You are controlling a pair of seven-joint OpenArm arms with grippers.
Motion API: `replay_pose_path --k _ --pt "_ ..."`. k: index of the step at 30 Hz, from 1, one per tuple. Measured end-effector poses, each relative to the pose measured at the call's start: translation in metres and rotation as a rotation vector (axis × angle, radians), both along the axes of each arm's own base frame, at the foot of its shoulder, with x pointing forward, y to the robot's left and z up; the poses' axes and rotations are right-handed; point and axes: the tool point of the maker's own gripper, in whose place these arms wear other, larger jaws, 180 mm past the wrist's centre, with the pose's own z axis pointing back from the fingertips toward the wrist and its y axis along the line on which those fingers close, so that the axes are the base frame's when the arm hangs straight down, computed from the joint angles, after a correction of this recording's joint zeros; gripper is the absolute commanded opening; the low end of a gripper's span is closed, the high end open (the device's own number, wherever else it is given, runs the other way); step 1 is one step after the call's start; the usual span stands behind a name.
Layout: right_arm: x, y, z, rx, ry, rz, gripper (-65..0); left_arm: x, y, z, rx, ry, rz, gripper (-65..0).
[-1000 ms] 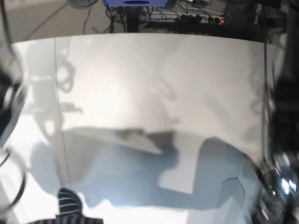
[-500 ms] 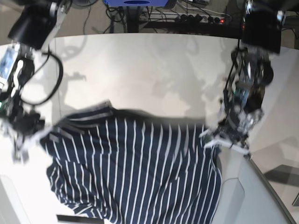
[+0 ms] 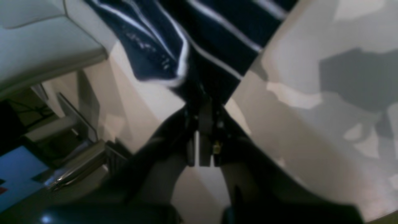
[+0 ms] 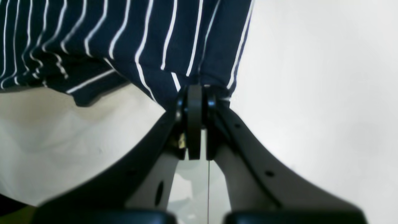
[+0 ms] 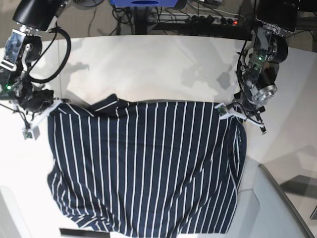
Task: Layout the t-shirt on the table in an organized manner, then fold the t-shirt properly
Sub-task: 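Lay the shirt flat on the table with both grippers holding its edge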
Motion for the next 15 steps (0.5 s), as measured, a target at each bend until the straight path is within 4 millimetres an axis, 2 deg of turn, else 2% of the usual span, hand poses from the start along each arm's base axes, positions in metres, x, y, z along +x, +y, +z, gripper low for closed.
replay_pose_path --k 3,6,11,15 --pt "-0.015 0.000 -0.009 -0.001 0.035 0.000 -64.7 -0.015 0.001 -0.011 0.005 0.042 0.003 -65.0" --pt "-0.027 0.000 -0.016 -0.002 0.063 0.000 -64.7 -0.016 0.003 -0.011 0.010 0.044 0.002 -65.0" --pt "-0.035 -0.014 -0.024 -0.027 0.096 -0.006 -64.7 -0.027 0.006 -0.017 0.018 0.068 0.006 -65.0" --pt "-0.039 -0.011 -0.027 -0.020 0.110 0.000 -64.7 -0.032 0.006 -0.024 0.013 0.089 0.010 -65.0"
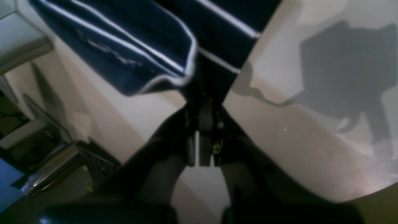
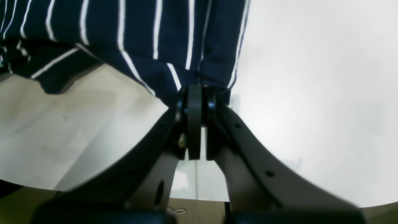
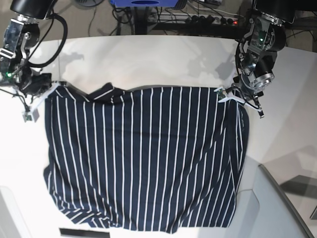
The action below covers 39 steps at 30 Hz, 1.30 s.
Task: Layout the t-shirt on the table in an organized manner, then fold the t-shirt properly
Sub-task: 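Lay the shirt flat on the table with both grippers holding its edge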
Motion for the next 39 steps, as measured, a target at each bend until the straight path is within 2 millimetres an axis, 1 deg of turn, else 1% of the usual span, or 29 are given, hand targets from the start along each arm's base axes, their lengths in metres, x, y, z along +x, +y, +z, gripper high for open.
replay_pose_path --k 3,5,7,10,12,14,17,19,21,22,23,24,25,27,28,30,33,35,37,39 --pt "-0.002 0.003 -0.001 0.005 0.003 0.010 -64.7 -0.006 0.010 0.000 0.001 -0.001 0.031 -65.0" --pt "-0.011 0.002 -0.006 0.005 0.022 0.009 -64.7 -0.012 0.022 0.000 0.005 0.004 0.072 -65.0" --pt "-0.019 0.003 -0.010 0.005 0.039 0.009 -64.7 -0.013 0.036 0.005 0.018 -0.007 0.111 -65.0" --pt "-0.008 0.003 -0.005 0.009 -0.012 0.006 -64.4 -0.010 0.053 0.012 0.033 -0.030 0.153 -65.0" --pt "-0.005 0.003 -0.003 0.008 -0.018 0.005 -64.2 -0.011 0.055 0.013 0.036 -0.031 0.158 -65.0" --pt "-0.010 0.004 -0.006 0.010 0.007 0.007 -64.1 -0.013 0.053 0.011 0.033 -0.026 0.158 -65.0" --pt "-0.015 0.008 -0.009 0.017 0.034 0.007 -63.8 -0.023 0.049 0.005 0.029 -0.002 0.151 -65.0" --pt "-0.014 0.012 -0.005 0.020 0.021 0.009 -59.3 -0.029 0.046 0.000 0.022 0.014 0.152 -65.0" --pt "-0.012 0.018 0.010 0.010 -0.018 0.015 -50.0 -0.034 0.040 -0.003 0.004 0.018 0.163 -65.0" --pt "-0.010 0.021 0.021 0.006 -0.050 0.021 -45.3 -0.033 0.036 0.000 -0.004 0.007 0.159 -65.0" --pt "-0.010 0.023 0.031 -0.012 -0.078 0.021 -40.4 -0.031 0.031 0.005 -0.008 -0.010 0.148 -62.2" --pt "-0.008 0.026 0.040 -0.014 -0.104 0.026 -36.2 -0.029 0.027 0.011 -0.018 -0.030 0.138 -56.1" --pt "-0.005 0.031 0.047 -0.025 -0.121 0.049 -33.8 -0.027 0.024 0.017 -0.016 -0.048 0.129 -50.0" --pt "0.003 0.040 0.057 -0.036 -0.156 0.098 -31.5 -0.021 0.020 0.028 -0.019 -0.081 0.115 -39.5" --pt "0.008 0.044 0.062 -0.030 -0.178 0.114 -31.4 -0.019 0.019 0.034 -0.013 -0.096 0.114 -34.1" --pt "0.011 0.042 0.067 -0.036 -0.195 0.117 -31.5 -0.016 0.026 0.050 0.039 -0.118 0.146 -26.0" --pt "0.008 0.031 0.065 -0.071 -0.179 0.106 -31.5 -0.005 0.034 0.077 0.094 -0.177 0.161 -20.4" --pt "0.005 0.030 0.064 -0.075 -0.172 0.110 -31.5 0.005 0.033 0.092 0.095 -0.222 0.142 -19.9" --pt "-0.002 0.038 0.062 -0.065 -0.165 0.128 -31.7 0.008 0.038 0.099 0.098 -0.244 0.158 -19.9" --pt "-0.015 0.059 0.059 -0.020 -0.154 0.173 -31.7 0.006 0.044 0.099 0.085 -0.249 0.209 -20.1"
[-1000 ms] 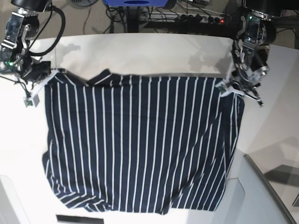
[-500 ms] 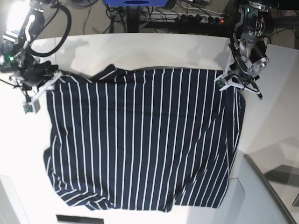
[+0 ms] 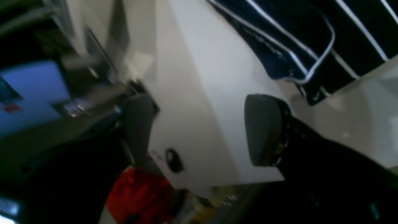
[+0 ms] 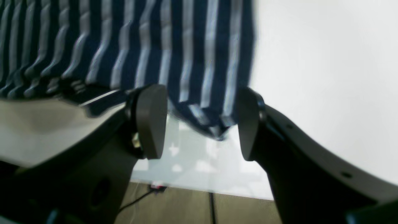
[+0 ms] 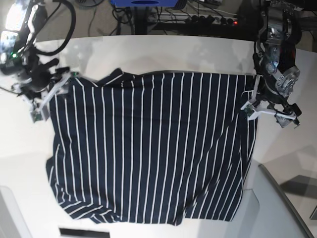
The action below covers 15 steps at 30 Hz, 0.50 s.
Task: Layout the t-shirt on the table in an organized manner, then fold the t-shirt properly
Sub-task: 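Lay the shirt flat on the table with both grippers holding its edge, then open both grippers and lift them off the shirt edge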
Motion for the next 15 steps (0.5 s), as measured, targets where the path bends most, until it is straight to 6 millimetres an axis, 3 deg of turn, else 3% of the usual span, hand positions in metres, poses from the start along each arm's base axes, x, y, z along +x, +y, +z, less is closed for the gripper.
replay_pose_path --k 4,6,8,11,15 --pt "-0.031 0.050 -0.014 0.121 0.042 0.101 -31.7 0.019 -0.008 -0.012 -0.148 -0.034 0.078 -20.6" --pt "-0.040 0.071 -0.019 0.158 0.039 0.147 -31.7 0.026 -0.005 -0.025 -0.209 -0.028 0.131 -24.8" --pt "-0.053 0.092 -0.029 0.195 0.074 0.200 -31.7 0.023 0.003 -0.046 -0.232 0.024 0.193 -36.2" --pt "-0.064 0.116 -0.050 0.254 0.118 0.225 -31.7 0.018 0.006 -0.073 -0.272 0.097 0.230 -62.9" --pt "-0.054 0.119 -0.066 0.276 0.107 0.182 -31.7 0.022 0.019 -0.073 -0.320 0.044 0.260 -65.0"
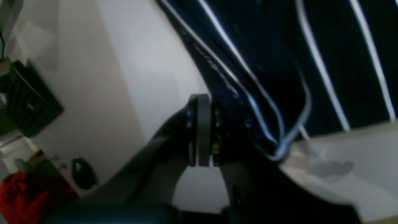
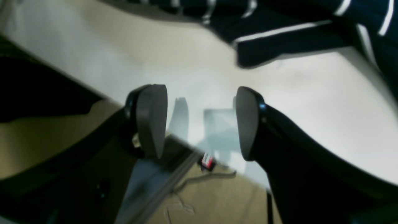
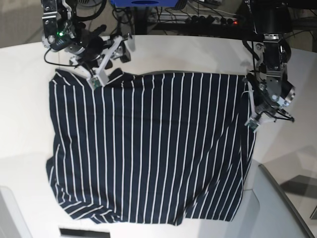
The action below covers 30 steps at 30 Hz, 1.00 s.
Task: Layout the t-shirt on the table in an organized manner, then fold the t-shirt properly
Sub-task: 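Open both grippers and lift them off the shirt edge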
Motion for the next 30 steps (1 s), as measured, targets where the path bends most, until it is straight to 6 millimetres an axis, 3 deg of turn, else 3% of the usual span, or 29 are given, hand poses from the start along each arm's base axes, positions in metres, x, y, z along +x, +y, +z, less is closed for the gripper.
replay_pose_path --k 2,6,9,13,19,26,30 --pt "0.003 -0.005 -0.006 -0.017 0.003 -0.062 -31.7 -0.004 0.016 0.004 0.002 -0.019 0.049 -65.0" --pt "-0.002 0.012 -0.020 0.016 0.020 -0.062 -31.5 -0.029 0.050 0.008 0.012 -0.033 0.147 -65.0" --pt "0.003 0.017 -0.033 0.018 0.034 -0.058 -31.7 -0.050 0.066 0.005 -0.002 -0.048 0.205 -65.0" --pt "0.016 0.014 -0.036 0.026 -0.012 -0.125 -31.7 -0.068 0.081 0.006 -0.011 -0.080 0.237 -65.0" --pt "0.024 0.008 -0.036 0.005 -0.018 -0.167 -31.7 -0.094 0.089 0.001 -0.086 -0.109 0.309 -65.0" --pt "0.022 -0.006 -0.026 -0.040 -0.021 -0.231 -31.7 -0.102 0.092 -0.001 -0.101 -0.108 0.331 -65.0" --pt "0.032 -0.010 -0.031 -0.051 -0.022 -0.243 -31.7 -0.102 0.091 -0.002 -0.106 -0.108 0.332 -65.0"
